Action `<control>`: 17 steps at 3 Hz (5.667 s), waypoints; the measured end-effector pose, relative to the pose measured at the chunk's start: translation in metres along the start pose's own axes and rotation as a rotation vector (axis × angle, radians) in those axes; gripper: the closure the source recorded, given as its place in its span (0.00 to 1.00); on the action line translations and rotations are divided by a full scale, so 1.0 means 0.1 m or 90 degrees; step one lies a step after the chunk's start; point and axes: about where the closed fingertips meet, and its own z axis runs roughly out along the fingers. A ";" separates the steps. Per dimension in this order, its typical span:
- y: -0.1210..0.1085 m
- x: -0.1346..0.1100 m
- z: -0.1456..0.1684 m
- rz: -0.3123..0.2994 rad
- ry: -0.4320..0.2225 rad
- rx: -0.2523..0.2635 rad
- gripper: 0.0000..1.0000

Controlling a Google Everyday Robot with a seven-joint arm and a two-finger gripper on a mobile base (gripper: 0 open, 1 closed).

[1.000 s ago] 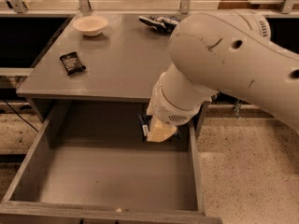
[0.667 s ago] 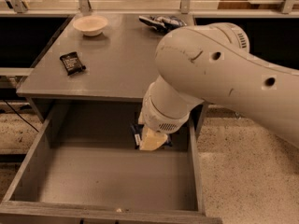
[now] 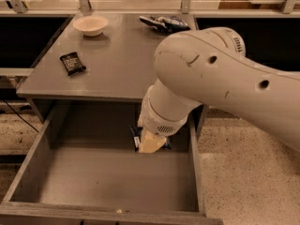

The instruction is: Place rxbar blueberry into top drawer

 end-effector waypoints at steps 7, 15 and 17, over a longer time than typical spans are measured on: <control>0.33 0.04 1.42 0.011 0.012 -0.158 1.00; 0.52 0.01 1.84 0.026 0.159 -0.120 1.00; 0.56 0.03 2.02 0.017 0.204 -0.136 1.00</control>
Offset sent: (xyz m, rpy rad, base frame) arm 0.0113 0.0250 -0.0836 -0.0180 0.1474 0.0391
